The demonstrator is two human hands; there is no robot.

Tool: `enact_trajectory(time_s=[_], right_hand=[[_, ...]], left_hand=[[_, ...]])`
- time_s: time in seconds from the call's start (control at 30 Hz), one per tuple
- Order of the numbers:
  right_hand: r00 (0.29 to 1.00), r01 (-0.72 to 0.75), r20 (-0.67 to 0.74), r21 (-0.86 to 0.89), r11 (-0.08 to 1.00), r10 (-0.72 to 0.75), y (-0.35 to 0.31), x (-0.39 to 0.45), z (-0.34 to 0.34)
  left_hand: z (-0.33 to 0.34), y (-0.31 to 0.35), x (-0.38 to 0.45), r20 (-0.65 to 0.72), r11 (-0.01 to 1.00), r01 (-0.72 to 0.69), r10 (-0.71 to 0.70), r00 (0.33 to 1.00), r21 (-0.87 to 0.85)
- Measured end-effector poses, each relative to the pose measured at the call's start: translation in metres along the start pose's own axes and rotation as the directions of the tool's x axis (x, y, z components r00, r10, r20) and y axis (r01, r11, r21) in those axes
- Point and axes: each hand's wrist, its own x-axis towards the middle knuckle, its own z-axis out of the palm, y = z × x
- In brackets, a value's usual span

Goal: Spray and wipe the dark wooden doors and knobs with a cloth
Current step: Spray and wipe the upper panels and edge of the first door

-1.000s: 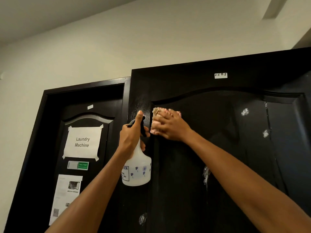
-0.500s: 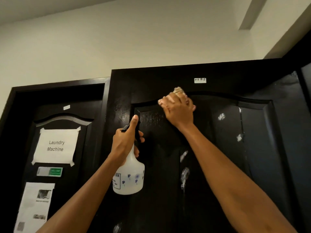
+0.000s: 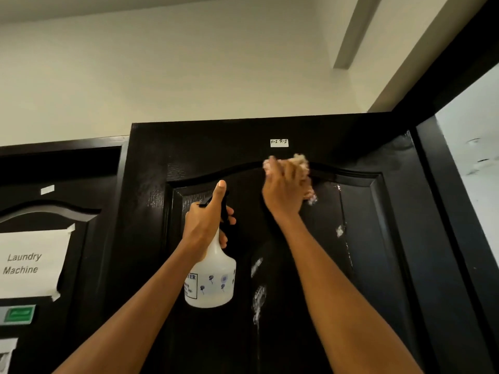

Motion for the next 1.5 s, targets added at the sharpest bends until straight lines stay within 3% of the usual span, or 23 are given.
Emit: enact_trajectory(time_s=[0.1,0.2,0.33,0.6,0.77,0.9,1.13,1.27,1.5], right_hand=[[0.944,0.323,0.061,0.026,0.946,-0.324,-0.029,-0.013,0.014],[0.904,0.416,0.134,-0.055,0.908,-0.406,-0.007,0.003,0.007],[0.968,0.238,0.111,-0.12,0.964,-0.225,0.067,0.028,-0.02],[0.993,-0.063,0.091,-0.16,0.985,0.078,0.234,0.005,-0.089],[0.992,-0.056,0.1,-0.205,0.977,0.078,0.272,-0.014,-0.1],[0.977,-0.203,0.042,-0.146,0.968,0.211,0.284,-0.027,-0.093],[0.98,-0.197,-0.04,-0.09,0.976,0.194,0.304,-0.023,-0.09],[0.962,-0.272,-0.039,-0.053,0.961,0.27,0.318,-0.049,-0.095],[0.992,-0.117,0.03,-0.155,0.981,0.123,0.334,-0.058,-0.098]], left_hand=[[0.007,0.005,0.007,-0.029,0.999,-0.023,0.022,0.999,-0.024],[0.022,0.009,0.009,-0.026,0.999,-0.017,0.017,1.0,-0.031],[0.053,0.013,0.002,0.02,1.0,0.006,-0.006,1.0,-0.022],[0.122,0.01,-0.01,0.055,0.996,0.079,-0.077,0.996,-0.034],[0.168,0.006,-0.022,0.072,0.991,0.125,-0.122,0.99,-0.048],[0.2,0.002,-0.031,0.087,0.987,0.139,-0.133,0.987,-0.074],[0.249,0.015,-0.03,0.117,0.982,0.11,-0.093,0.989,-0.155],[0.269,0.024,-0.024,0.089,0.975,0.126,-0.111,0.99,-0.183],[0.29,0.032,-0.017,0.167,0.978,0.142,-0.116,0.979,-0.151]])
